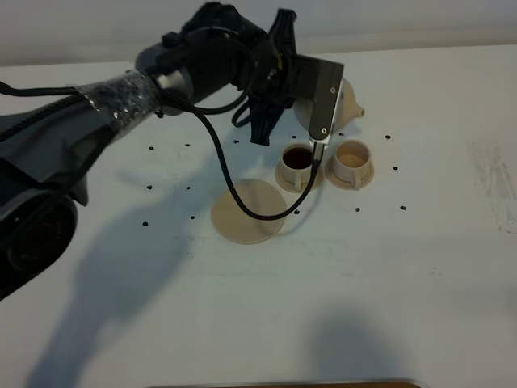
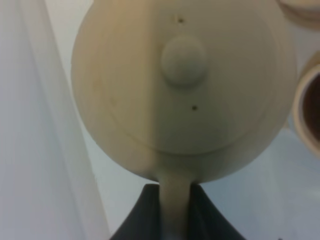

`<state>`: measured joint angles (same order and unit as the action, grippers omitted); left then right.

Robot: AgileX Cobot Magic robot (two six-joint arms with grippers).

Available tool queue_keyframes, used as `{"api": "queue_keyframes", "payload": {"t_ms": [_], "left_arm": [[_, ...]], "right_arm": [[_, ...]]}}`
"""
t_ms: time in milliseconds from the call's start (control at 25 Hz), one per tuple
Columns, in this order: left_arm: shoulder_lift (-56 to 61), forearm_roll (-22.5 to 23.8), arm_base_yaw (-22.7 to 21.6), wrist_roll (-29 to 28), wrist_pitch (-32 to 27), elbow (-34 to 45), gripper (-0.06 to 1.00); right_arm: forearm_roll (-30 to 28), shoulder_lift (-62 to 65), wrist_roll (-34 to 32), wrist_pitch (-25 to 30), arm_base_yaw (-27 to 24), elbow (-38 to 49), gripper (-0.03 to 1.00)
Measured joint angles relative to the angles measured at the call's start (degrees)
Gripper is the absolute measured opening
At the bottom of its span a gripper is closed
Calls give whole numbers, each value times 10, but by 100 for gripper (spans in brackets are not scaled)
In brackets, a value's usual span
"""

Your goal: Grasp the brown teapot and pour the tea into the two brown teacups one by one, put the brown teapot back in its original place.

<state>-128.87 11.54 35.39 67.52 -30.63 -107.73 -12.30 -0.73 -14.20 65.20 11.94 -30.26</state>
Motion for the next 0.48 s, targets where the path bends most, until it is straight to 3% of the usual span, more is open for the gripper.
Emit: {"api": "queue_keyframes", "payload": {"t_ms": [480], "left_arm": [[-4, -1, -1, 84, 33, 0, 16]], "right_arm": [[0, 0, 0, 0, 0, 0, 43]]}}
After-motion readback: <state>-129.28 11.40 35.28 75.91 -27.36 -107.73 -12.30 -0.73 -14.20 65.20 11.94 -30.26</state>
